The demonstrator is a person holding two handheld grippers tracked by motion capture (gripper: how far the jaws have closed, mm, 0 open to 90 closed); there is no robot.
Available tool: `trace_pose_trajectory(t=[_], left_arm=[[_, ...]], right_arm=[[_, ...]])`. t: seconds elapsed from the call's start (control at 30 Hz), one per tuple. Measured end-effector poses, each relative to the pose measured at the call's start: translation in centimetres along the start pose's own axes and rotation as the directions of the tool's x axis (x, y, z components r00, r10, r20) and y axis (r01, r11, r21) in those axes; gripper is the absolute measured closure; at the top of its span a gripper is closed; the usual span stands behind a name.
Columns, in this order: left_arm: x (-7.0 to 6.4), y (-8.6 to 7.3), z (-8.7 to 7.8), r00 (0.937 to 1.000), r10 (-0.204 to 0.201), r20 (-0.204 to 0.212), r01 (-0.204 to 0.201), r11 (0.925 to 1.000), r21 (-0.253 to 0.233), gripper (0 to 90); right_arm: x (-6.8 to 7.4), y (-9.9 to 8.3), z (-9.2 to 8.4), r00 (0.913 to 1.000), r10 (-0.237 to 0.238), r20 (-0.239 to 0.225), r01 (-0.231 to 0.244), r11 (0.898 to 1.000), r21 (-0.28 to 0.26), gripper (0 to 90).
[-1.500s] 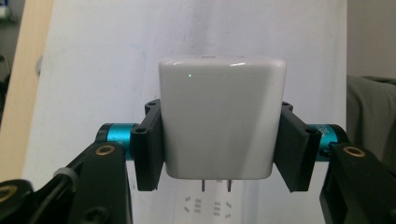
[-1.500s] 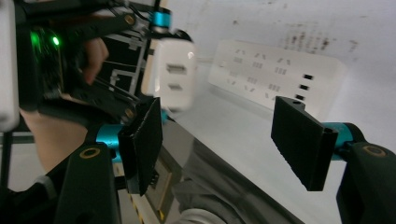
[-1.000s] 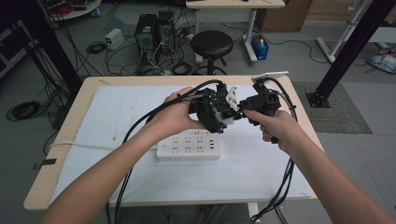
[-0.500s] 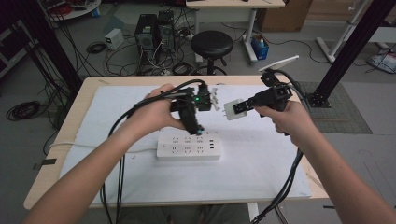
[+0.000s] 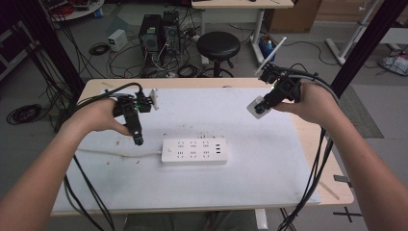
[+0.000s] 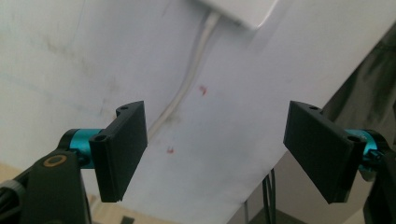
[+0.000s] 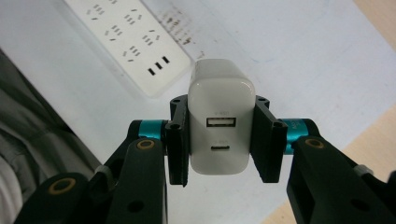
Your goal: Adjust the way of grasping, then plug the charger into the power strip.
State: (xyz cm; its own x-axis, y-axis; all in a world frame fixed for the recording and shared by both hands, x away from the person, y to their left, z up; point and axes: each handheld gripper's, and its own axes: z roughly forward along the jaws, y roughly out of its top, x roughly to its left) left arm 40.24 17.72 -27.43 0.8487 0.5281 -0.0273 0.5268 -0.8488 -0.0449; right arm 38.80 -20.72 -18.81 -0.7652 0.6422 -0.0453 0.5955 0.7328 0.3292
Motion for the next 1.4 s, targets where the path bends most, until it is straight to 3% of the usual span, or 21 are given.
trace_pose_trajectory(t=[0.03, 0.23, 0.5, 0.6, 0.67, 0.8, 0.9, 0.93, 0.97, 1.07, 1.1, 1.13, 1.17, 1.2, 1.23, 1.3, 1.33, 1.4], left_arm=[[0.3, -0.5, 0.0, 0.9999, -0.014, 0.002, 0.014, 0.9998, -0.014, 21.6], [1.0, -2.0, -1.4, 0.9986, -0.049, -0.019, 0.047, 0.9944, -0.094, 21.6], [0.1, -2.3, -2.3, 0.9986, -0.025, -0.046, 0.019, 0.992, -0.125, 21.6], [-0.1, -2.4, -2.8, 0.9986, -0.014, -0.051, 0.007, 0.9914, -0.131, 21.6], [-0.1, -2.5, -3.1, 0.9985, -0.014, -0.052, 0.007, 0.9897, -0.143, 21.6], [-0.1, -2.7, -3.2, 0.9983, -0.014, -0.056, 0.006, 0.9892, -0.147, 21.6], [-0.2, -2.8, -2.9, 0.9986, -0.015, -0.051, 0.007, 0.9884, -0.151, 21.6], [-0.4, -2.8, -2.8, 0.9985, -0.017, -0.051, 0.009, 0.9884, -0.152, 21.6], [-0.5, -2.8, -2.6, 0.9985, -0.015, -0.053, 0.007, 0.9885, -0.151, 21.6], [-1.0, -2.8, -2.3, 0.9987, 0.002, -0.051, -0.01, 0.9892, -0.146, 21.6], [-1.2, -2.7, -2.2, 0.9986, 0.007, -0.053, -0.015, 0.9894, -0.144, 21.6], [-1.4, -2.7, -2.1, 0.9986, 0.01, -0.051, -0.017, 0.9888, -0.148, 21.6], [-1.6, -2.7, -2.0, 0.9988, 0.015, -0.048, -0.022, 0.9882, -0.151, 21.6], [-1.8, -2.7, -1.9, 0.9986, 0.023, -0.048, -0.03, 0.9881, -0.151, 21.6], [-1.9, -2.7, -1.8, 0.9984, 0.025, -0.05, -0.033, 0.988, -0.151, 21.6], [-2.2, -2.8, -1.6, 0.9983, 0.033, -0.047, -0.04, 0.9879, -0.15, 21.6], [-2.3, -2.8, -1.5, 0.9983, 0.036, -0.045, -0.043, 0.9877, -0.15, 21.6], [-2.5, -2.9, -1.2, 0.9981, 0.037, -0.049, -0.044, 0.9881, -0.148, 21.6]], right_arm=[[-0.2, 0.1, 0.2, 0.9996, -0.023, 0.013, 0.023, 0.999, 0.025, 62.1], [-0.2, 0.4, 0.5, 0.9992, -0.034, 0.022, 0.033, 0.999, 0.04, 62.1], [0.5, 0.9, 0.3, 0.9987, -0.047, 0.019, 0.046, 0.998, 0.033, 62.1], [0.6, 1.3, 0.5, 0.9962, -0.087, 0.012, 0.086, 0.996, 0.023, 62.1], [0.5, 1.6, 0.7, 0.9967, -0.081, 0.007, 0.081, 0.996, 0.026, 62.1], [0.5, 2.4, 1.8, 0.9873, -0.159, 0.007, 0.159, 0.987, 0.014, 62.1], [0.8, 3.3, 3.1, 0.9822, -0.188, -0.007, 0.188, 0.982, 0.013, 62.1], [1.3, 4.0, 4.3, 0.972, -0.235, -0.01, 0.235, 0.972, 0.025, 62.1], [1.3, 4.0, 4.3, 0.972, -0.235, -0.01, 0.235, 0.972, 0.025, 62.1], [2.7, 5.1, 6.7, 0.9431, -0.331, -0.027, 0.333, 0.941, 0.058, 62.1], [3.3, 5.5, 7.5, 0.9297, -0.367, -0.03, 0.368, 0.927, 0.071, 62.1], [4.5, 6.2, 9.4, 0.903, -0.427, -0.051, 0.43, 0.898, 0.098, 62.1], [4.5, 6.2, 9.4, 0.903, -0.427, -0.051, 0.43, 0.898, 0.098, 62.1], [5.1, 6.5, 10.2, 0.8904, -0.451, -0.059, 0.455, 0.883, 0.114, 62.1], [5.6, 6.8, 11.1, 0.8773, -0.475, -0.066, 0.48, 0.867, 0.133, 62.1], [7.0, 7.6, 13.5, 0.8396, -0.537, -0.078, 0.543, 0.823, 0.168, 62.1], [7.0, 7.6, 13.5, 0.8396, -0.537, -0.078, 0.543, 0.823, 0.168, 62.1], [7.6, 8.0, 14.9, 0.8197, -0.558, -0.13, 0.573, 0.803, 0.165, 62.1]])
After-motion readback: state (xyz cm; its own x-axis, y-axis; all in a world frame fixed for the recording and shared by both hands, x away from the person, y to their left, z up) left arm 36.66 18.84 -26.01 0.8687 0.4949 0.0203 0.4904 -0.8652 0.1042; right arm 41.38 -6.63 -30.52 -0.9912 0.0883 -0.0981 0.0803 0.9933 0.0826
